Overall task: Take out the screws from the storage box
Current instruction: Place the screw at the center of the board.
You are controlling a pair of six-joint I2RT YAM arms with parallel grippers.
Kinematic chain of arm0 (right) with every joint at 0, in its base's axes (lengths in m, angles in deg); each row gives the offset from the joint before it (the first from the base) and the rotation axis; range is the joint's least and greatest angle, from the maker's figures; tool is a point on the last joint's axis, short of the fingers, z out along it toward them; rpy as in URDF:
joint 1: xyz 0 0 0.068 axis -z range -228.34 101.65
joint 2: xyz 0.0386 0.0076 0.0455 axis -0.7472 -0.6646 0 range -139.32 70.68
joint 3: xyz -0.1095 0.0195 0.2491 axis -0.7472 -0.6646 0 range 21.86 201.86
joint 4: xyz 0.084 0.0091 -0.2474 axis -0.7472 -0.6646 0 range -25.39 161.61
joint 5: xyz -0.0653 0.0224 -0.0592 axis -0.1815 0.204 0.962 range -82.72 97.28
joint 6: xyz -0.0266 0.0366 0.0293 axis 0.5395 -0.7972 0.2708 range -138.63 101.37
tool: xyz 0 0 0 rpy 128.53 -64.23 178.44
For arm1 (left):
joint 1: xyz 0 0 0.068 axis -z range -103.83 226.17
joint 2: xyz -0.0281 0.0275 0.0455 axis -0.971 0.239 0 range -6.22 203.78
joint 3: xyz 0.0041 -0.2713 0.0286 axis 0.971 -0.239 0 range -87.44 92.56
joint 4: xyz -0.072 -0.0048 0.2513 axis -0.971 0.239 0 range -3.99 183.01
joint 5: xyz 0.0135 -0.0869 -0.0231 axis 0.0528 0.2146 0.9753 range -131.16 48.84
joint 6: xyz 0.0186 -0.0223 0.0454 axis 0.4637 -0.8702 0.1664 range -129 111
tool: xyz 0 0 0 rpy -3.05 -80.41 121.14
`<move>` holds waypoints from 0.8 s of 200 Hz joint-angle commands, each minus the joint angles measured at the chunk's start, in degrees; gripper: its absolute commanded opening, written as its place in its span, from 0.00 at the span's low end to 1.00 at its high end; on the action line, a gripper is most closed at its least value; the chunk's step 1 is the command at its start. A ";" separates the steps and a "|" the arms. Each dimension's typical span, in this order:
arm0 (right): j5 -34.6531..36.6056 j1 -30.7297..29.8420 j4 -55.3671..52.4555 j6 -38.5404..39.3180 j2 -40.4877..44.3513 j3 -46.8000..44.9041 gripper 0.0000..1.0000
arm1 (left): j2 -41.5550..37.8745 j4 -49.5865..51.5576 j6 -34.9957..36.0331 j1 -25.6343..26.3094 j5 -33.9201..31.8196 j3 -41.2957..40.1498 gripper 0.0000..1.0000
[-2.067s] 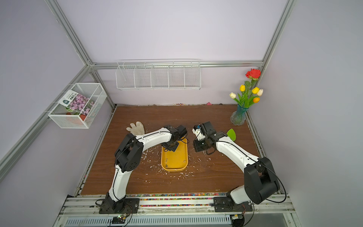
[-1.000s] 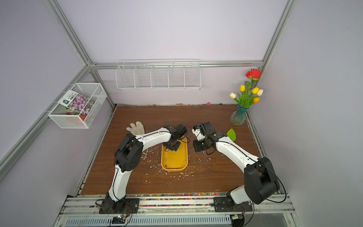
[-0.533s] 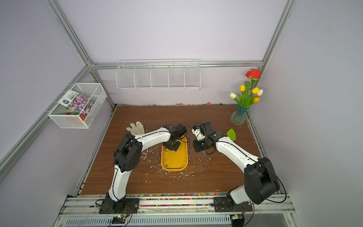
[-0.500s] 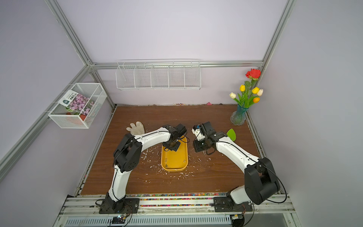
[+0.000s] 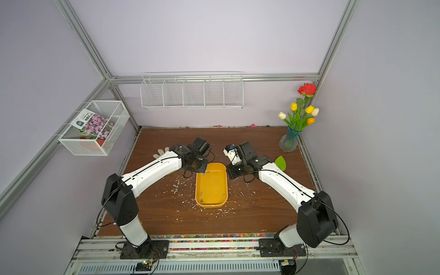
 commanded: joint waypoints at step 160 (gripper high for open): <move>8.02 -7.88 8.66 4.66 -31.72 16.05 0.31 | -2.57 -24.66 -7.21 -9.31 9.47 -30.28 0.00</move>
